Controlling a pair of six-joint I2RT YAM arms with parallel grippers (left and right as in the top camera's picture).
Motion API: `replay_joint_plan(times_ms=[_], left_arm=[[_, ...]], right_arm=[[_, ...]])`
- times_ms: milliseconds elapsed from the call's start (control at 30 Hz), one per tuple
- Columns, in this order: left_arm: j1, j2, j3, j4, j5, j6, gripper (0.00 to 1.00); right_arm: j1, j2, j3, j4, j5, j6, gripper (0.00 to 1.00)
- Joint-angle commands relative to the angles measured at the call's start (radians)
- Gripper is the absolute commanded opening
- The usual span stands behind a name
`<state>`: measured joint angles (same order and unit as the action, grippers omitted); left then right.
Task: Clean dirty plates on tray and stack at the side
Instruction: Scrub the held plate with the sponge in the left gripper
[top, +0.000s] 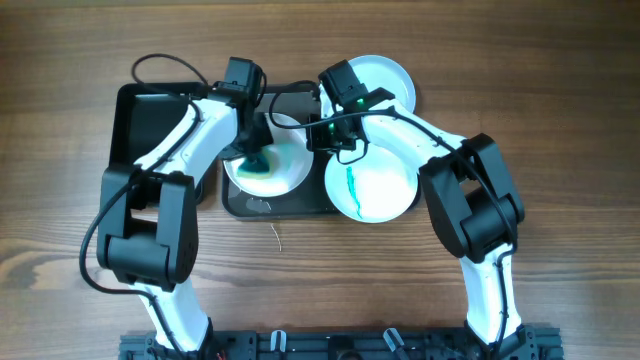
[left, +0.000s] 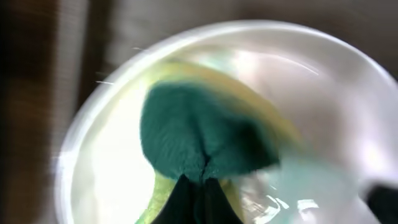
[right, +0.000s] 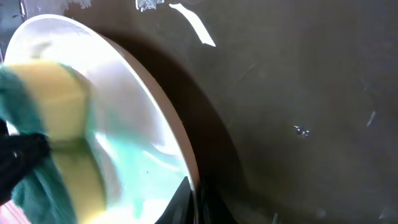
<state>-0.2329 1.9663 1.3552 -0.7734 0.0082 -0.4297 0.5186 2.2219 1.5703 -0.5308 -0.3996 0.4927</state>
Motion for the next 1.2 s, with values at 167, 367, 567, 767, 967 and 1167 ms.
replay_joint_plan(times_ms=[167,367,567,767,967,1167], left_arm=[[-0.005,0.008,0.005,0.106,0.205,0.072,0.04],[0.001,0.008,0.005,0.058,-0.278,-0.161,0.04],[-0.004,0.008,0.005,-0.058,-0.206,-0.196,0.04],[-0.008,0.008,0.005,-0.040,0.369,0.132,0.04],[-0.002,0.009,0.005,0.043,0.378,0.121,0.04],[0.011,0.008,0.005,0.078,-0.023,-0.031,0.04]], right_arm=[[-0.003,0.013,-0.008,0.000,-0.014,-0.003,0.04],[-0.003,0.013,-0.008,-0.001,-0.014,-0.003,0.04],[-0.003,0.013,-0.008,0.004,-0.014,-0.003,0.04],[-0.003,0.013,-0.008,0.003,-0.014,0.001,0.04],[-0.003,0.013,-0.008,0.002,-0.014,0.001,0.04],[-0.003,0.013,-0.008,0.001,-0.014,0.001,0.04]])
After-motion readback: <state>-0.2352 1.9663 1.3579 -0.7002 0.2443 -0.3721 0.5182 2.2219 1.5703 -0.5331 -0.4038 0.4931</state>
